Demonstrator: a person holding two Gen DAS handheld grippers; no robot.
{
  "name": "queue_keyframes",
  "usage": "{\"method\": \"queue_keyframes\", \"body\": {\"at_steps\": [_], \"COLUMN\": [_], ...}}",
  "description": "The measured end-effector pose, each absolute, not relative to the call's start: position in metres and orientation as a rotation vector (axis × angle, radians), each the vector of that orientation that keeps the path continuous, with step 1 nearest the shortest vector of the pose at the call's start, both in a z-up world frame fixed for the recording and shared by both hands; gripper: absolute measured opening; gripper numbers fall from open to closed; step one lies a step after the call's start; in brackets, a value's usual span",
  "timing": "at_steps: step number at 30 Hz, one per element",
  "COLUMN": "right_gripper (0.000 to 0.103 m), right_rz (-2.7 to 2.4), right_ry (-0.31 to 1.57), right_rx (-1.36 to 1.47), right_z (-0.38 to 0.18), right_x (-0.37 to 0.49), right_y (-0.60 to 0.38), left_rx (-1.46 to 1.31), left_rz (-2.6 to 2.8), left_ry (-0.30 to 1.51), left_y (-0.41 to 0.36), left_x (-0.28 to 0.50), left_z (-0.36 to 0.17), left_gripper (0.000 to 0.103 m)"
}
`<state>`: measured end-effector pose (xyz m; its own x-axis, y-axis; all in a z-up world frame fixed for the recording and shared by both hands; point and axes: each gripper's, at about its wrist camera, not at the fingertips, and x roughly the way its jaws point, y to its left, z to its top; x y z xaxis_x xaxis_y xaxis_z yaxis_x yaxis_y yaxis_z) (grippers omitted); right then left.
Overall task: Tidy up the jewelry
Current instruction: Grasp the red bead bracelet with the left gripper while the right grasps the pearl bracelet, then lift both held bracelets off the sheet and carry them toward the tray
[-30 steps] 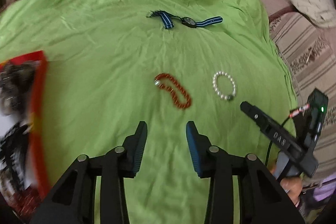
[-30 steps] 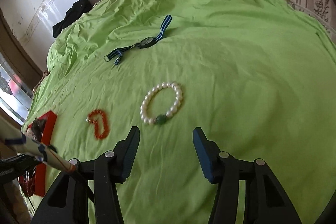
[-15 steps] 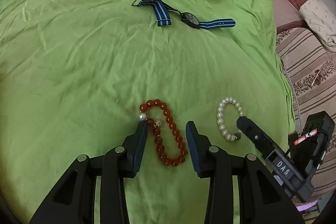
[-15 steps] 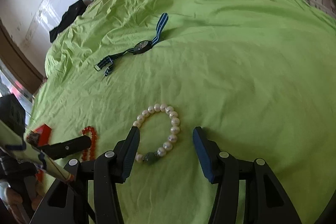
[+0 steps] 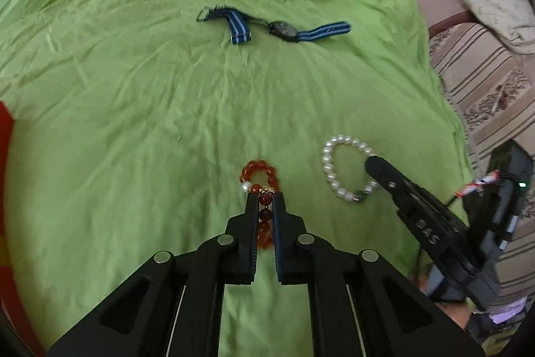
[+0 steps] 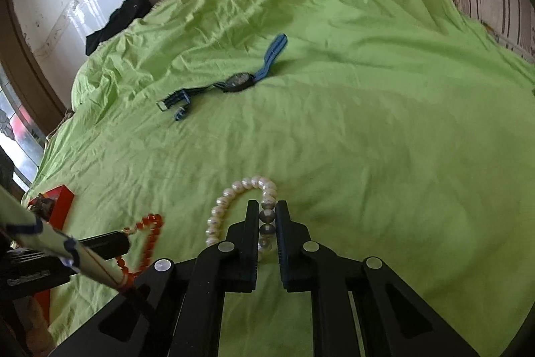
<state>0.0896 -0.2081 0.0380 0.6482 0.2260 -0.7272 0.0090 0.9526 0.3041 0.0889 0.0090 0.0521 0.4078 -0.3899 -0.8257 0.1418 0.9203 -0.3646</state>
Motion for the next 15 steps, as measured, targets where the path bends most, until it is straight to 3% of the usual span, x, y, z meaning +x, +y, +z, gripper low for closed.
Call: {"method": "queue_keyframes", "body": {"at_steps": [15], "right_gripper": [0.011], "right_rz": [0.183], "right_ry": [0.739], "right_rx": [0.322], "right_z": [0.100], "right_x": [-0.001], "right_y": [-0.175], "left_rx": [-0.257], "left_rz": [-0.365], "left_ry": [0.999], "left_y": [0.037], "left_x": [-0.033], "left_z": [0.126], "left_gripper": [0.007]}}
